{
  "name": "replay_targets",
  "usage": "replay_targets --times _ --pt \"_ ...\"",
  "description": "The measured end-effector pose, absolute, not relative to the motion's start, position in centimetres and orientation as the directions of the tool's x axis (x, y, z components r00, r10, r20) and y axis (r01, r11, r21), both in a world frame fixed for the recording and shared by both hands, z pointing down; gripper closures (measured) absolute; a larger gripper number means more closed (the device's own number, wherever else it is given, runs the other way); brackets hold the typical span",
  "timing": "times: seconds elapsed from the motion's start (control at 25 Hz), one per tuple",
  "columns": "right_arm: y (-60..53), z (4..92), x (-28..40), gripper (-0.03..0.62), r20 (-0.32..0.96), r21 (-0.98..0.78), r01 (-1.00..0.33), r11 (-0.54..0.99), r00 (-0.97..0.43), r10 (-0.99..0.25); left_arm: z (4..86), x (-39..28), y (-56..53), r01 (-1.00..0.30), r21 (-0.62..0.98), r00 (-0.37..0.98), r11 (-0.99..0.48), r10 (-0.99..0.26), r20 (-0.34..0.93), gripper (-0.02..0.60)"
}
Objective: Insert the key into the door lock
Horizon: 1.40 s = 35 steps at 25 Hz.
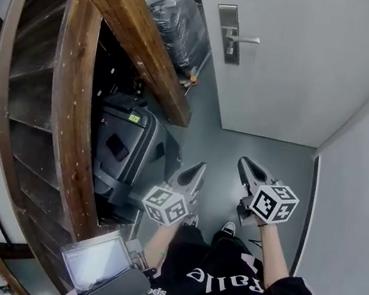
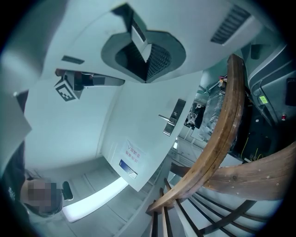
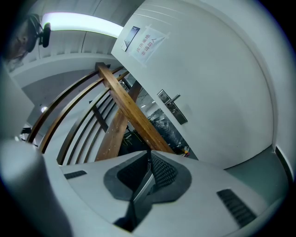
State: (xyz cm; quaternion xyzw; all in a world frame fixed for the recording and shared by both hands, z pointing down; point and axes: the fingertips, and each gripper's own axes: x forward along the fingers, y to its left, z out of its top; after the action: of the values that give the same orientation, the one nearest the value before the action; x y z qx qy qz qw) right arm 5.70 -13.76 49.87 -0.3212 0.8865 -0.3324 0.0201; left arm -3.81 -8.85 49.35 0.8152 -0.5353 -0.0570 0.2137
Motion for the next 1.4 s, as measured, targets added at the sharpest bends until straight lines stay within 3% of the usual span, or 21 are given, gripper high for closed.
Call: replay_targets --times 0.32,0.92,1.4 --pt "-7.2 51.4 3.7 0.559 0.225 -0.600 -0.586 0.545 -0.777 -0.588 50.0 -5.8 -3.4 -0.830 0.403 0.474 -0.386 -0.869 0.144 0.577" --pt "11.1 53.9 -7.6 0.559 0.272 -0.632 -0.655 0.413 -0.687 -0.674 51.8 -15.5 11.0 -0.742 0.419 0.621 -0.523 -0.772 0.136 0.577" --pt "16.9 52.7 -4.2 0.559 0.278 -0.602 -0.683 0.413 -0.664 -0.694 50.1 -11.1 15.4 -0.707 0.419 0.653 -0.570 -0.753 0.078 0.577"
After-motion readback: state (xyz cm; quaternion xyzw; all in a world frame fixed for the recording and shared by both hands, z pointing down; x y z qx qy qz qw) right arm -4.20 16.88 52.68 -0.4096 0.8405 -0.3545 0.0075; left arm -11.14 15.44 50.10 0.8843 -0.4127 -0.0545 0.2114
